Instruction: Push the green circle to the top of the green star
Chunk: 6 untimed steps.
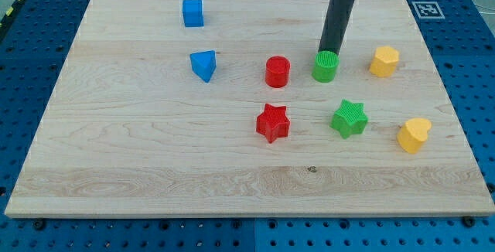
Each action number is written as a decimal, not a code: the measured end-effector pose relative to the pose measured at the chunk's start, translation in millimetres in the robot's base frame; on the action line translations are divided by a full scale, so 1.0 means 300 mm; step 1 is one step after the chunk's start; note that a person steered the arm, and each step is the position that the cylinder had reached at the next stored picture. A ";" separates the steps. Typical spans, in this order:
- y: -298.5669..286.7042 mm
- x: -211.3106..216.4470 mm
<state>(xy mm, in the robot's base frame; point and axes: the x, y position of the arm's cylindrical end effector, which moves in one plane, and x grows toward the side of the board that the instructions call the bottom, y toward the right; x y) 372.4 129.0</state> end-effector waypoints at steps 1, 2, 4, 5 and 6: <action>0.035 0.037; 0.035 0.074; 0.038 0.178; -0.064 0.055; -0.161 0.077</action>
